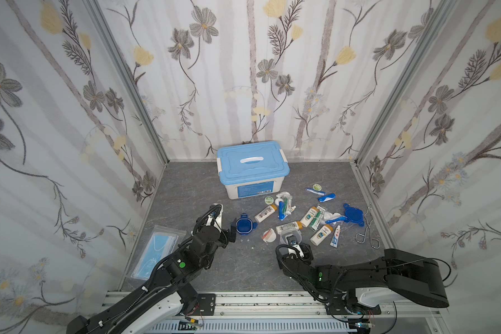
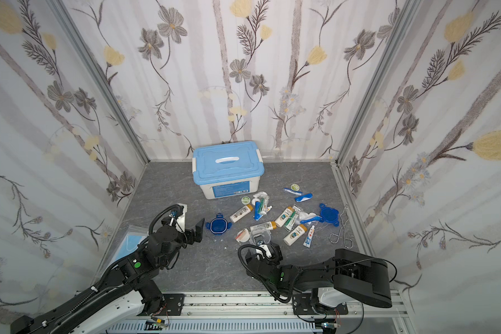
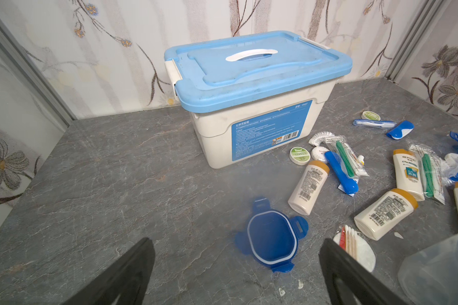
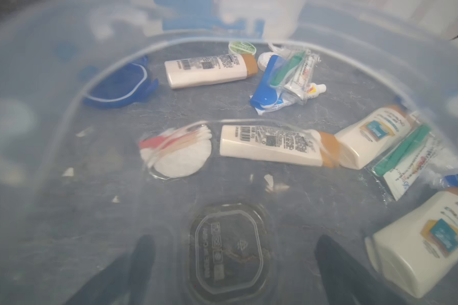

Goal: Take out toiletry kits
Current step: Place the container at the center of the board.

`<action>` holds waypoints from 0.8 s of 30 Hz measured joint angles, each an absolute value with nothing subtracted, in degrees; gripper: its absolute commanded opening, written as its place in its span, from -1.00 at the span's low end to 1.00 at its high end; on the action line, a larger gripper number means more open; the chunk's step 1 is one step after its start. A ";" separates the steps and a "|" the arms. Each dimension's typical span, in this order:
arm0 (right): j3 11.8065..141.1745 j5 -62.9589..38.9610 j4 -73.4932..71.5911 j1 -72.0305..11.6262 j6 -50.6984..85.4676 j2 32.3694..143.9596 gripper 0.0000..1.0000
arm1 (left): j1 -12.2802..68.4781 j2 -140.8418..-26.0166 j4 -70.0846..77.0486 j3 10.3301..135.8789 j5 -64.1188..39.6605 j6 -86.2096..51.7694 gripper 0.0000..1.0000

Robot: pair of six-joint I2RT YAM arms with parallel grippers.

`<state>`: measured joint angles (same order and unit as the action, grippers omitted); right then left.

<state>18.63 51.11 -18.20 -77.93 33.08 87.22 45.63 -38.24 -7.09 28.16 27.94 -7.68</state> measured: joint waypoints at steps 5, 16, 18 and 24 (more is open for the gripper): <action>21.12 55.33 -13.13 -83.13 38.41 86.08 0.99 | 45.15 -38.24 -6.63 28.16 28.34 -7.68 1.00; 24.34 61.78 11.35 -93.84 54.85 66.54 0.99 | 42.24 -40.27 -6.94 29.87 31.35 -7.92 1.00; 23.09 63.31 14.02 -94.78 55.42 58.89 0.99 | 41.60 -41.34 -7.88 30.87 32.38 -8.16 1.00; 21.65 78.39 11.46 -90.48 46.81 37.65 0.99 | 37.50 -42.96 -6.35 31.05 39.09 -5.96 1.00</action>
